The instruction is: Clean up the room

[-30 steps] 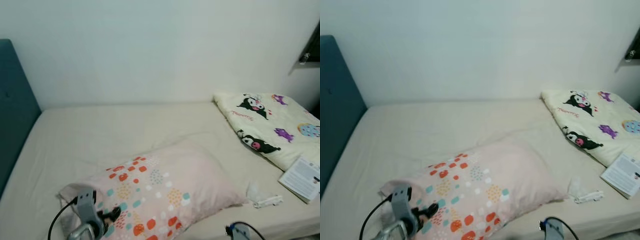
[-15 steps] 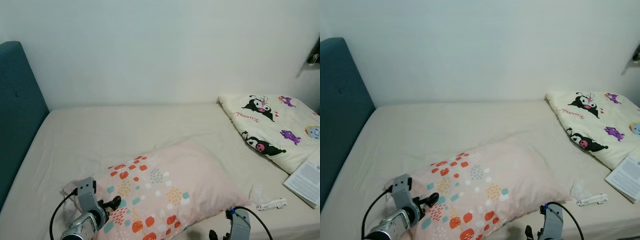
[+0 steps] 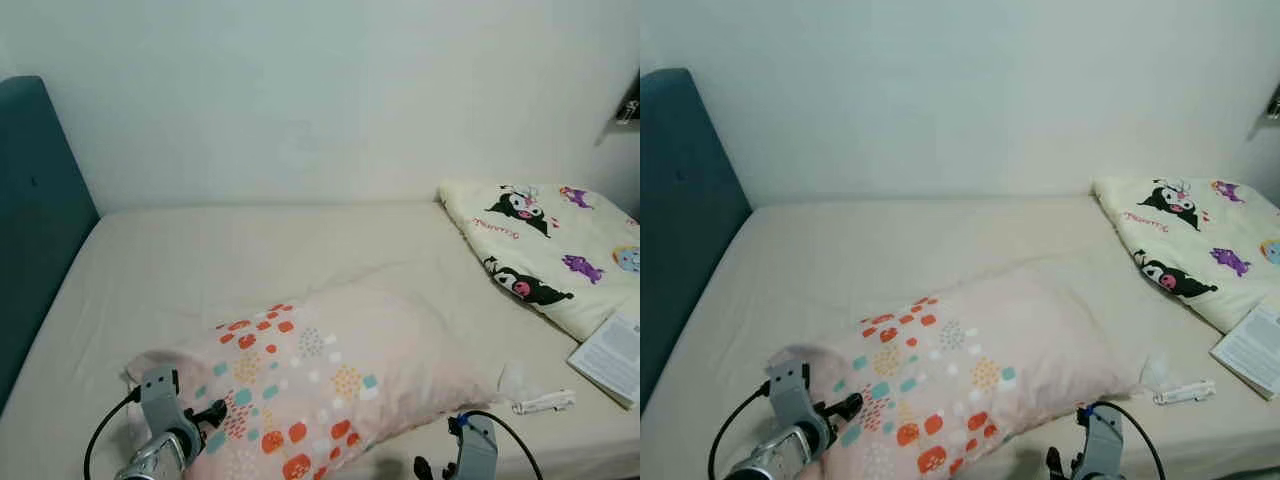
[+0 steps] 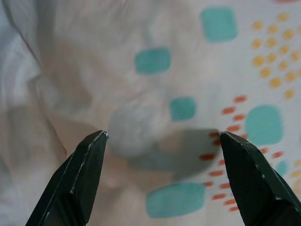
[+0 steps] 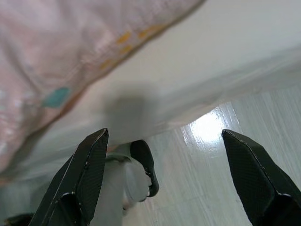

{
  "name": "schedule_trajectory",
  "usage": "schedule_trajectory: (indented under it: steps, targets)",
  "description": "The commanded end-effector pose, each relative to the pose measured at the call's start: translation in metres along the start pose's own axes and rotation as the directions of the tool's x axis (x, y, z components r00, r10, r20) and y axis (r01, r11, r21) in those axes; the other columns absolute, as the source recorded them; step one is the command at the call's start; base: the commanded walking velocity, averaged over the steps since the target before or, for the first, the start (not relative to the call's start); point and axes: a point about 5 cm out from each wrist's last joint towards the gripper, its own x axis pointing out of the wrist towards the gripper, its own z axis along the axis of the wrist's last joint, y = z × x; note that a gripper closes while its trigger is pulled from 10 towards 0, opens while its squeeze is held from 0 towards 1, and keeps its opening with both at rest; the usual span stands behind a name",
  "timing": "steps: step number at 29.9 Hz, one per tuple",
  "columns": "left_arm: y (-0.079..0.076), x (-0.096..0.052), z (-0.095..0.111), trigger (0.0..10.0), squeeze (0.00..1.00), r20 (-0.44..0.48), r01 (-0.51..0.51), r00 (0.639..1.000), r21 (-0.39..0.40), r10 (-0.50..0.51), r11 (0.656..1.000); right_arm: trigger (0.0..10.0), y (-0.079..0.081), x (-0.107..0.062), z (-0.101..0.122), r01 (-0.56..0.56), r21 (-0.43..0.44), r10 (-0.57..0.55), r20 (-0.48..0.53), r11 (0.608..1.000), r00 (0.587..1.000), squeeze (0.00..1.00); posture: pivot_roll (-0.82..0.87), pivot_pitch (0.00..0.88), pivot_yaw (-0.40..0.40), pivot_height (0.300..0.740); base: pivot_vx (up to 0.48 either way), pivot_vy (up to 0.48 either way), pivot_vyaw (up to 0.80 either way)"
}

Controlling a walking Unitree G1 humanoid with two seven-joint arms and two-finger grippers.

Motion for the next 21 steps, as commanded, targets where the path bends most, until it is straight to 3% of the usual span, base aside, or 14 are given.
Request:
schedule_trajectory:
  steps: [1,4,7,13,18,19,20,21]
  targets:
    - [0.005,-0.002,-0.006,10.0,0.00,-0.025,-0.010,1.000,-0.032,0.009,0.999,10.0,0.000,0.000,0.003,-0.002,0.010,0.002,0.023,1.000,1.000,0.00,-0.06,0.021,-0.043,0.660,0.000,0.000,0.00]
    - [-0.002,-0.001,-0.007,10.0,0.00,-0.028,0.061,0.998,-0.057,-0.063,0.997,10.0,-0.001,0.000,0.003,0.000,0.003,-0.001,0.021,1.000,1.000,0.00,-0.06,0.026,-0.042,0.660,0.000,0.000,0.00]
    - [-0.005,-0.001,-0.008,10.0,0.00,-0.032,0.080,0.996,-0.033,-0.081,0.996,10.0,-0.001,0.000,0.001,0.002,-0.002,-0.002,0.018,1.000,1.000,0.00,-0.07,0.036,-0.039,0.660,0.000,0.000,0.00]
    - [0.000,-0.002,-0.010,10.0,0.00,-0.036,0.038,0.999,0.014,-0.037,0.999,10.0,-0.002,-0.001,-0.002,0.000,-0.001,0.000,0.017,1.000,1.000,0.00,-0.07,0.053,-0.037,0.660,0.000,0.000,0.00]
    - [0.003,-0.004,-0.012,10.0,0.00,-0.039,0.044,0.998,-0.018,-0.045,0.999,10.0,-0.003,-0.002,-0.005,-0.001,-0.001,0.001,0.013,1.000,1.000,0.00,-0.07,0.070,-0.037,0.660,0.000,0.000,0.00]
    - [-0.006,-0.004,-0.016,10.0,0.00,-0.032,0.153,0.987,-0.097,-0.157,0.983,10.0,-0.003,-0.003,-0.008,-0.001,-0.002,0.001,0.009,1.000,1.000,0.00,-0.07,0.080,-0.039,0.660,0.000,0.000,0.00]
    - [-0.006,-0.004,-0.016,10.0,0.00,-0.032,0.153,0.987,-0.097,-0.157,0.983,10.0,-0.003,-0.003,-0.008,-0.001,-0.002,0.001,0.009,1.000,1.000,0.00,-0.07,0.080,-0.039,0.660,0.000,0.000,0.00]
    - [-0.012,-0.004,-0.018,10.0,0.00,-0.022,0.221,0.974,-0.148,-0.227,0.964,10.0,-0.004,-0.003,-0.009,-0.001,-0.004,0.001,0.006,1.000,1.000,0.00,-0.07,0.089,-0.041,0.660,0.000,0.000,0.00]
